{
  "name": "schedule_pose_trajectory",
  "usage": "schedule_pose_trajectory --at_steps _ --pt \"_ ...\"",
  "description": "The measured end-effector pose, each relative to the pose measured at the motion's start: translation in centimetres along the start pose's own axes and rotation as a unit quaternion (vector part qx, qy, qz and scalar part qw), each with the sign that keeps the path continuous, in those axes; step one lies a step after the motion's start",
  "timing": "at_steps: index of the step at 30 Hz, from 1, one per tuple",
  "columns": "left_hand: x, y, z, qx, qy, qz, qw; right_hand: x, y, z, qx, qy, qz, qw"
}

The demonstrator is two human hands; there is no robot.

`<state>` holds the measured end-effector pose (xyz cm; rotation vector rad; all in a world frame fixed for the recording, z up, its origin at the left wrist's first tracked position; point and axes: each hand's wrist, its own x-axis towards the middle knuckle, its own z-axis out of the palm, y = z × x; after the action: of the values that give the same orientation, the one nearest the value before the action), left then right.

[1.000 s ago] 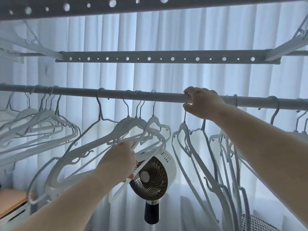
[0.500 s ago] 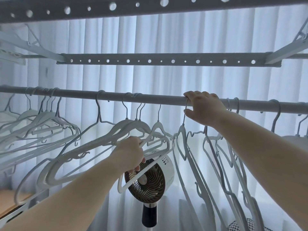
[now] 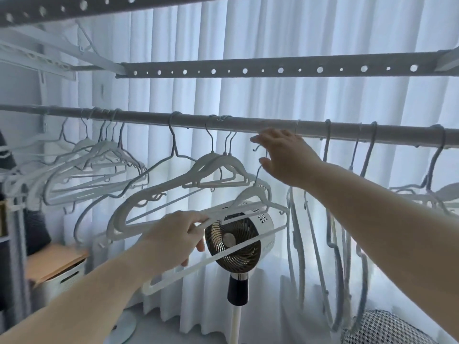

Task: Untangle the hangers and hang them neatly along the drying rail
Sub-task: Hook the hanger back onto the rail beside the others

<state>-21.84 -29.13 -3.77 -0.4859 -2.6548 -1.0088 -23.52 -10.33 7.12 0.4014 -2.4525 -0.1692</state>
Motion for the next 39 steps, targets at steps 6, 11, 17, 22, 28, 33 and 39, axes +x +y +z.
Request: schedule_pose_trajectory --at_steps 6,11,17,22,28,33,39 --pt "-3.8 -2.4 -3.2 0.005 -0.051 0.001 0.999 -0.7 -3.0 -1.6 0.098 -0.09 0.043 0.99" --pt "-7.3 -5.1 -6.8 -0.001 -0.067 -0.017 0.998 -1.4 -6.9 -2.4 0.175 -0.119 0.052 0.976" --pt "-10.8 -7.7 -10.1 0.056 -0.02 -0.066 0.996 -2.5 -11.9 -2.8 0.251 -0.134 0.053 0.957" --pt "-13.2 -8.3 -9.6 0.144 0.077 -0.072 0.984 -3.7 -15.1 -3.1 0.296 -0.155 0.073 0.94" --pt "-14.1 -8.2 -7.9 0.075 0.009 -0.1 0.992 -5.1 -17.1 -4.0 0.461 -0.232 0.157 0.842" --pt "-14.4 -6.4 -6.7 0.016 -0.08 -0.092 0.992 -5.6 -18.3 -3.8 0.55 -0.222 0.218 0.775" --pt "-14.5 -4.5 -4.6 -0.002 -0.153 -0.07 0.986 -5.8 -18.9 -4.0 0.617 -0.137 0.281 0.722"
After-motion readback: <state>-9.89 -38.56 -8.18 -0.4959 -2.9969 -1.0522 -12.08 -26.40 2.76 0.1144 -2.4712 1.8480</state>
